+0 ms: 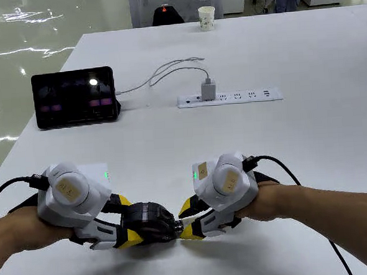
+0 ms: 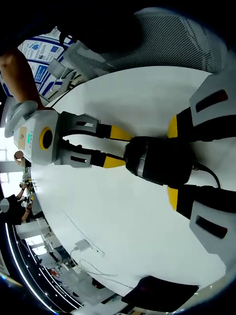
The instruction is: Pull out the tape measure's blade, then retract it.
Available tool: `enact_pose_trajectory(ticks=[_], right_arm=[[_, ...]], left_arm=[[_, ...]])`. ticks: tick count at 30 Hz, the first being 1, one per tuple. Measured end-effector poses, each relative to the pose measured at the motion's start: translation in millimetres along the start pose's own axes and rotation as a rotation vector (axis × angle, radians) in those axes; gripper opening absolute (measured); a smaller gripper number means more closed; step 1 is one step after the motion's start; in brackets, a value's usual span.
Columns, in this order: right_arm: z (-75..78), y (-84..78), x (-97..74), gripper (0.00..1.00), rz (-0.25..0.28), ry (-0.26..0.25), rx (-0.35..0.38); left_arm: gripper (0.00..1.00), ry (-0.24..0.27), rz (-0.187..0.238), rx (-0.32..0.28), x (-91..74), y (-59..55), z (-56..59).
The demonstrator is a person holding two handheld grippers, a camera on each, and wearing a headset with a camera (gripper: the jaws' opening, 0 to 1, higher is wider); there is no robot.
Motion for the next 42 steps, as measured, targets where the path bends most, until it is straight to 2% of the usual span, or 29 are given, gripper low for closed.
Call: enact_pose_trajectory(ticks=[14, 20, 34, 42], right_arm=[[0.5, -0.7, 5.2, 0.12, 0.002, -0.003, 0.013], [0.7, -0.9, 5.9, 0.12, 0.002, -0.003, 0.005], [-0.7, -0.8, 5.0, 0.10, 0.004, 0.008, -0.013], [-2.2, -1.4, 3.8, 0.09, 0.002, 0.011, -0.020]], left_arm=[[0.26, -0.033, -0.001, 0.052, -0.9, 0.3, 2.2], [0.25, -0.034, -0.004, 0.052, -1.8, 2.1, 4.1], [0.25, -0.050, -0.011, 0.058, -0.3, -0.4, -0.3], [0.25, -0.055, -0.010, 0.059, -1.2, 1.2, 2.2]])
Point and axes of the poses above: the centre of the closed fingertips' face, and the gripper's own axes: x roughly forward along the fingers, z roughly to its right, y roughly out of its top, the point moved 3 cm from there along -x, roughly backward along the fingers, and after that the axes turned 9 degrees about z, right-handed, at the moved point
